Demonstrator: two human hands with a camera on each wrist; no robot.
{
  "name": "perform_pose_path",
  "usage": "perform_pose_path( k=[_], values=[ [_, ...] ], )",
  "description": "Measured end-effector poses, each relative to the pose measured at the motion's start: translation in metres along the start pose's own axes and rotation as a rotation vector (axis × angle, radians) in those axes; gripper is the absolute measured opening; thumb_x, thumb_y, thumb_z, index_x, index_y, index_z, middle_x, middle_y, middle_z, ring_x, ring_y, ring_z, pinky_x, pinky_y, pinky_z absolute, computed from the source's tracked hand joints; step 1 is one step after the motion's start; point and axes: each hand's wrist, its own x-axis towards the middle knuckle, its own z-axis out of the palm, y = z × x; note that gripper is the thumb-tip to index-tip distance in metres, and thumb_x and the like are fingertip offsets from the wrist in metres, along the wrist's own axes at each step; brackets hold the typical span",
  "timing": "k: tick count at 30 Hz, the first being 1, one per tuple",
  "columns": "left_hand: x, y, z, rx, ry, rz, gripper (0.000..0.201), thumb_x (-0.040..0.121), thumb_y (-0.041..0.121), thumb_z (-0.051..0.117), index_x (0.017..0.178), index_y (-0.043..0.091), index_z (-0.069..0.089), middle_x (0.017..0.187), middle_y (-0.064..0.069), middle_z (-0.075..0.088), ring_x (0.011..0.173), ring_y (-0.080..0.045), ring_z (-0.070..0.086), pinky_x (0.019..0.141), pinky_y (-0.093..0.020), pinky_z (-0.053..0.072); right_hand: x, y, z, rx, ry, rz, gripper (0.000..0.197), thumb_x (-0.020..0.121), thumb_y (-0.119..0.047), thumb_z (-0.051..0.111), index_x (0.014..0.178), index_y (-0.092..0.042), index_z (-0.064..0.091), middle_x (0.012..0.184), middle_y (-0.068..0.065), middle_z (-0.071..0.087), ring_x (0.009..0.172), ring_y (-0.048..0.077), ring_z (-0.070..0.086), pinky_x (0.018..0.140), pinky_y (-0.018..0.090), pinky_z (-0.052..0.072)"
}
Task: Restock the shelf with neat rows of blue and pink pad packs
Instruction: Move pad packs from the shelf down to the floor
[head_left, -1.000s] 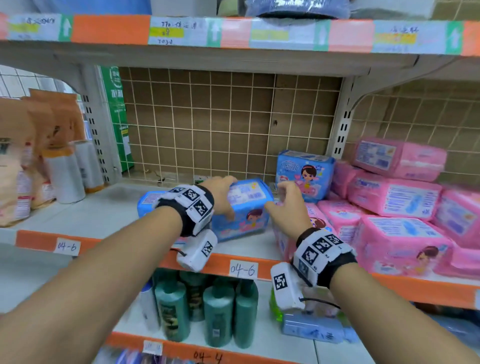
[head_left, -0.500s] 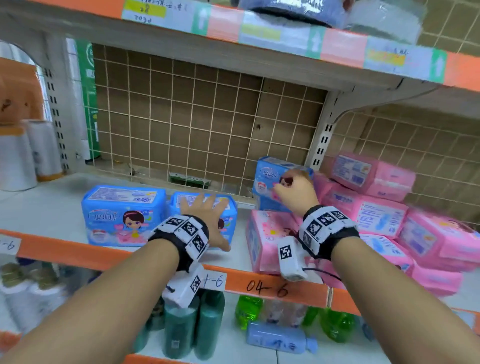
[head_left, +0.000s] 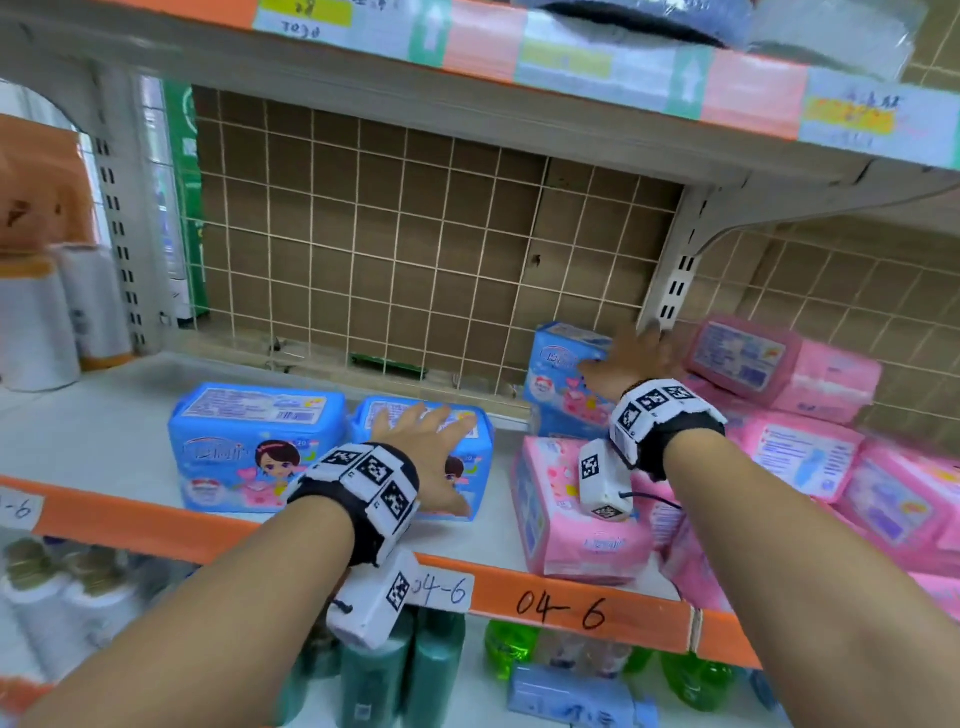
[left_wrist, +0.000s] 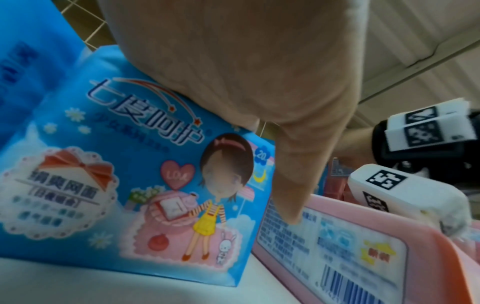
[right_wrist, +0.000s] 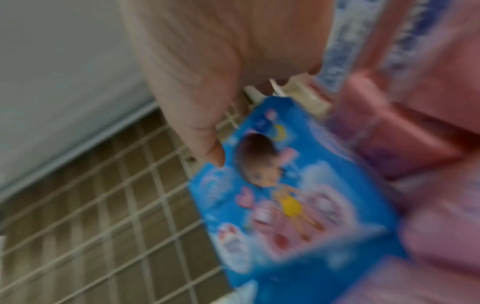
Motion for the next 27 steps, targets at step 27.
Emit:
perform_pose_path(
  k=[27],
  values=[
    [-0.067,-0.098,-0.004,0.168,0.321,-0.368,0.102,0.054,0.054,0.075,0.140,0.029,0.027,0.131,-0.001,0.040,0.126,-0.023,0.031,0.109,-0.054,0.014,-0.134,-0.093,0.086,-0.148,-0.036,-0.584,0.082,0.061,-0.059,0.064,0.125,-0.016,0.036,0.122,0.006,0.046,0.114,0.024,0.041,0.097,0.043,0.027]
  ],
)
